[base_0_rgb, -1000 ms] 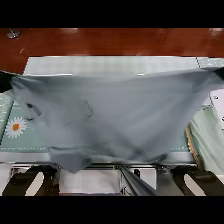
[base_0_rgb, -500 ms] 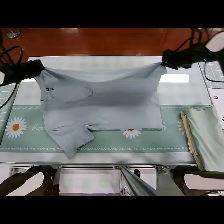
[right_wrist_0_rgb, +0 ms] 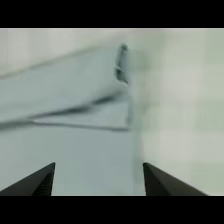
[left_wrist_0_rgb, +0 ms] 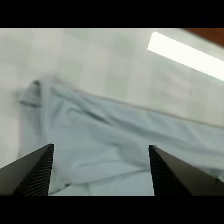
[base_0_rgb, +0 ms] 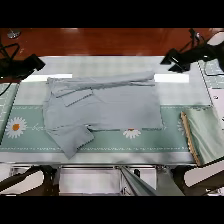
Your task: Fold the shirts.
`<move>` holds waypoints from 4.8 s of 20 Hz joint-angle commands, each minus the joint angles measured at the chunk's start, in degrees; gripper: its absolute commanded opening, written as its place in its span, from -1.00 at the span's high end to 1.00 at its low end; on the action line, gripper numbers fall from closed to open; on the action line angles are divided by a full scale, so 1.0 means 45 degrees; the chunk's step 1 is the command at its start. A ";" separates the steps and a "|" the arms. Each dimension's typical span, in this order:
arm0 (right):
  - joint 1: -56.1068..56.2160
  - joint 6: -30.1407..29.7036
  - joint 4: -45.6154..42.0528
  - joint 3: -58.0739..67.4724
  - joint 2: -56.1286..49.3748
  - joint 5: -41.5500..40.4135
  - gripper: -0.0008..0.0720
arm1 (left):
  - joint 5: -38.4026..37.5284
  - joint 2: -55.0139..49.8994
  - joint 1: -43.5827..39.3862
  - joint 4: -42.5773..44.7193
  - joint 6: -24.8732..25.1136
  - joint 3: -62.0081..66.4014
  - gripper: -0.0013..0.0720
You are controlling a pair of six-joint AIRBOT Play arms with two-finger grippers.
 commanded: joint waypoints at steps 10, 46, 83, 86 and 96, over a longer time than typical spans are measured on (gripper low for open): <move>-0.3245 -0.4056 0.2608 -1.2220 0.8349 -0.2035 -0.76 | -0.6722 0.1462 0.7315 -0.4133 0.4512 -0.7543 -0.94; 0.1734 -0.2263 0.3609 -1.2454 0.4454 -0.3730 0.78 | -0.4619 0.0301 0.3730 -0.5639 0.5858 -0.7329 0.89; 0.1569 -0.0199 -0.2074 -0.5799 1.3080 -0.0389 0.93 | -0.4002 0.6183 -0.1190 0.3395 0.0087 0.1316 0.89; 0.1569 -0.0199 -0.2055 -0.6999 1.0681 -0.2336 0.93 | -0.2788 0.3342 -0.1195 0.2084 0.0155 0.1200 0.89; 0.1569 -0.0170 0.1399 -0.2079 0.0743 -0.5076 0.93 | 0.1073 -0.3172 -0.1452 -0.0661 -0.1685 0.1982 0.89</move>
